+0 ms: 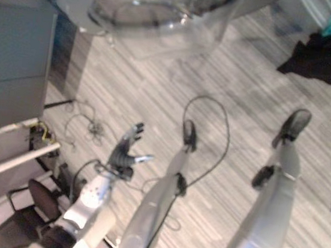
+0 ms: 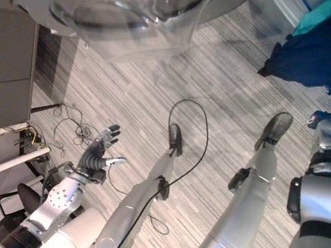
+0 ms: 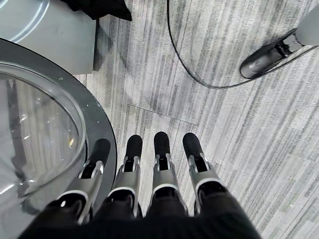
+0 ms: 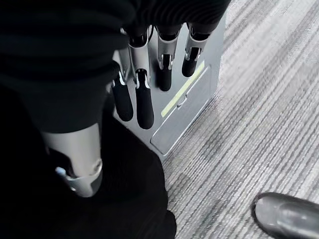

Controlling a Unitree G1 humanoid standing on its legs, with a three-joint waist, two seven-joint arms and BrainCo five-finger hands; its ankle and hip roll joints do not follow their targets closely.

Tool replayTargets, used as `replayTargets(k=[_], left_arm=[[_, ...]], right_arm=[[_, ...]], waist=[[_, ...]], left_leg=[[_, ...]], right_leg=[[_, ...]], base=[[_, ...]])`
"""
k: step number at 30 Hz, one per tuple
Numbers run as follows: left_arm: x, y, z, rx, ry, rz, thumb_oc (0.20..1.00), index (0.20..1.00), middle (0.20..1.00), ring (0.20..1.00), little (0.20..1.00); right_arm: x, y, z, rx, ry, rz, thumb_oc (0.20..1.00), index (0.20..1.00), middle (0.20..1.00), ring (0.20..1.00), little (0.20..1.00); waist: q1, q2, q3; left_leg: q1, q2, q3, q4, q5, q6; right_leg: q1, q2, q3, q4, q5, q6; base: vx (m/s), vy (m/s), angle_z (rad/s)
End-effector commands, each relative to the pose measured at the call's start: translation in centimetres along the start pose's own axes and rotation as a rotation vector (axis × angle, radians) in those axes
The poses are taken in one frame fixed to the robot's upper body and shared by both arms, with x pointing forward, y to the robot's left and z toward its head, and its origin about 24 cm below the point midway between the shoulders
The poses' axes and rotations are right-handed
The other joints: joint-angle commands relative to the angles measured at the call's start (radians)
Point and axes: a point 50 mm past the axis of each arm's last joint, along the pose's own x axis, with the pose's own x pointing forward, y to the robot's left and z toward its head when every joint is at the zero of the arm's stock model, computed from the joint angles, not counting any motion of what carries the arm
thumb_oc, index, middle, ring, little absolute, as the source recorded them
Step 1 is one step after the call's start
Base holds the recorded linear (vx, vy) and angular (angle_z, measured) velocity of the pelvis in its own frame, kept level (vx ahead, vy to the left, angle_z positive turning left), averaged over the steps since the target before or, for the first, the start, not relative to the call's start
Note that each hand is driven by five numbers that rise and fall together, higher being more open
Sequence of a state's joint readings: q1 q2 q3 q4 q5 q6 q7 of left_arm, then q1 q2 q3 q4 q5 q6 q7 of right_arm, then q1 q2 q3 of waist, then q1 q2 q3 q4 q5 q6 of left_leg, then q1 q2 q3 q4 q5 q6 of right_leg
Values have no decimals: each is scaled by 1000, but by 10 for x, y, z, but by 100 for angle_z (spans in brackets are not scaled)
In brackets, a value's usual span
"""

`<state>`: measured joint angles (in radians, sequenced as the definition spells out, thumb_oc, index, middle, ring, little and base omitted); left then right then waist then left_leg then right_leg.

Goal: Grab the laundry basket,head to the washer,open it,put in the laundry and shut it.

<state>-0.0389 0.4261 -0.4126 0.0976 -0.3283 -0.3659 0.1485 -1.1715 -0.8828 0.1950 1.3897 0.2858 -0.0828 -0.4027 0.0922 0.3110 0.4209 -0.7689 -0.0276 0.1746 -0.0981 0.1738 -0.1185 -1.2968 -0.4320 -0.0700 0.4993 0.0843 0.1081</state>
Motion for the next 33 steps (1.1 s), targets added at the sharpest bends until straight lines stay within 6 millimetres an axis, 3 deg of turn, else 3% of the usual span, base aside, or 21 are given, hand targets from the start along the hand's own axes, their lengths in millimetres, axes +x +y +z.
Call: replayTargets(k=[1, 2, 5, 6, 7, 8, 9, 10, 11, 14, 15, 16, 17, 19, 21, 23, 26, 30, 33], left_arm=[[6, -15, 16, -60, -96, -53, 1000, 1000, 1000, 1000, 1000], [6, -15, 17, -61, -97, -52, 1000, 1000, 1000, 1000, 1000], [9, -16, 19, -59, -109, -64, 1000, 1000, 1000, 1000, 1000], [11, -17, 20, -52, -113, -74, 1000, 1000, 1000, 1000, 1000], [13, -18, 21, -47, -116, -80, 1000, 1000, 1000, 1000, 1000], [15, -20, 22, -41, -122, -89, 1000, 1000, 1000, 1000, 1000], [17, -20, 24, -39, -130, -95, 1000, 1000, 1000, 1000, 1000], [18, -20, 24, -38, -133, -97, 1000, 1000, 1000, 1000, 1000], [19, -20, 25, -37, -136, -100, 1000, 1000, 1000, 1000, 1000], [20, -19, 28, -32, -145, -110, 1000, 1000, 1000, 1000, 1000], [20, -19, 29, -31, -149, -111, 1000, 1000, 1000, 1000, 1000], [19, -19, 30, -31, -152, -112, 1000, 1000, 1000, 1000, 1000], [19, -18, 29, -29, -148, -109, 1000, 1000, 1000, 1000, 1000], [16, -16, 27, -27, -135, -102, 1000, 1000, 1000, 1000, 1000], [15, -13, 26, -27, -129, -91, 1000, 1000, 1000, 1000, 1000], [14, -12, 25, -27, -126, -86, 1000, 1000, 1000, 1000, 1000], [15, -9, 25, -22, -123, -75, 1000, 1000, 1000, 1000, 1000], [16, -6, 25, -14, -118, -62, 1000, 1000, 1000, 1000, 1000], [19, -2, 22, -5, -107, -43, 1000, 1000, 1000, 1000, 1000]], right_arm=[[13, -41, 55, 38, -197, -87, 1000, 1000, 1000, 1000, 1000], [13, -41, 56, 39, -198, -87, 1000, 1000, 1000, 1000, 1000], [10, -29, 66, 75, -239, -47, 1000, 1000, 1000, 1000, 1000], [6, -17, 75, 97, -265, -10, 1000, 1000, 1000, 1000, 1000], [4, -11, 78, 113, -273, 13, 1000, 1000, 1000, 1000, 1000], [-1, 3, 81, 148, -281, 60, 1000, 1000, 1000, 1000, 1000], [-5, 13, 85, 161, -293, 94, 1000, 1000, 1000, 1000, 1000], [-7, 19, 86, 164, -296, 112, 1000, 1000, 1000, 1000, 1000], [-10, 25, 88, 165, -305, 130, 1000, 1000, 1000, 1000, 1000], [-14, 34, 94, 182, -314, 150, 1000, 1000, 1000, 1000, 1000], [-14, 33, 98, 190, -319, 145, 677, 677, 677, 677, 677], [-13, 28, 105, 217, -321, 122, 200, 200, 200, 200, 200], [-12, 25, 108, 233, -322, 111, 200, 200, 200, 200, 200], [-9, 17, 114, 268, -327, 88, 200, 200, 200, 200, 200], [-8, 10, 119, 295, -338, 71, 200, 200, 200, 200, 200], [-7, 7, 120, 311, -343, 64, 200, 200, 200, 200, 200], [-7, -2, 126, 434, -355, 34, 200, 200, 200, 200, 200], [-12, -8, 134, 567, -401, 2, 200, 200, 200, 200, 200], [-29, -17, 160, 725, -549, -10, 200, 200, 200, 200, 200]], waist=[[-3, 159, 25], [-8, 158, 32], [-9, 153, 34], [-3, 151, 31], [-8, 147, 39], [-5, 143, 38], [-8, 140, 44], [-6, 139, 40], [-10, 136, 47], [-12, 137, 51], [-5, 139, 42], [-6, 143, 46], [0, 145, 37], [5, 146, 32], [1, 145, 38], [2, 142, 31], [-14, 124, 38], [-32, 102, 39], [-63, 61, 31]], left_leg=[[115, 142, -94, 11, -111, -121], [105, 143, -93, 11, -92, -123], [105, 147, -95, 11, -91, -126], [117, 147, -96, 11, -110, -126], [108, 150, -96, 11, -90, -128], [126, 150, -99, 11, -110, -127], [119, 153, -100, 11, -90, -129], [134, 152, -103, 11, -109, -127], [127, 153, -105, 11, -90, -129], [135, 152, -115, 11, -89, -130], [146, 148, -118, 11, -110, -128], [134, 143, -128, 11, -93, -129], [143, 139, -130, 11, -113, -128], [140, 134, -135, 11, -114, -128], [128, 132, -137, 11, -94, -132], [140, 129, -136, 11, -115, -129], [131, 128, -139, 11, -97, -130], [151, 131, -137, 11, -99, -128], [207, 143, -141, 11, -109, -123]], right_leg=[[-123, 51, 36, 214, -137, 144], [-132, 54, 33, 206, -107, 134], [-141, 54, 32, 218, -113, 132], [-138, 53, 38, 241, -150, 141], [-146, 57, 32, 237, -119, 128], [-130, 56, 35, 252, -156, 138], [-135, 60, 29, 249, -124, 124], [-124, 57, 32, 261, -157, 137], [-126, 60, 25, 249, -126, 122], [-107, 53, 18, 246, -129, 121], [-96, 48, 22, 257, -161, 135], [-105, 45, 18, 253, -131, 122], [-98, 40, 23, 264, -163, 136], [-99, 37, 24, 264, -164, 137], [-104, 36, 21, 254, -132, 124], [-93, 33, 27, 269, -169, 137], [-80, 43, 23, 242, -126, 124], [-31, 51, 16, 208, -112, 124], [64, 58, 7, 155, -100, 122]], base=[[-44, -56, 0], [-48, -65, -1], [17, -36, 2], [13, -38, 2], [84, -27, -4], [-64, -85, -3], [66, -19, -2], [-76, -75, 4], [-8, -25, 7], [-13, -43, 8], [-13, -16, 6], [66, 30, 5], [0, 22, 7], [31, 29, 8], [-42, -6, 6], [35, 32, 5], [-60, 3, 2], [-20, 19, -2], [11, 25, -2]])
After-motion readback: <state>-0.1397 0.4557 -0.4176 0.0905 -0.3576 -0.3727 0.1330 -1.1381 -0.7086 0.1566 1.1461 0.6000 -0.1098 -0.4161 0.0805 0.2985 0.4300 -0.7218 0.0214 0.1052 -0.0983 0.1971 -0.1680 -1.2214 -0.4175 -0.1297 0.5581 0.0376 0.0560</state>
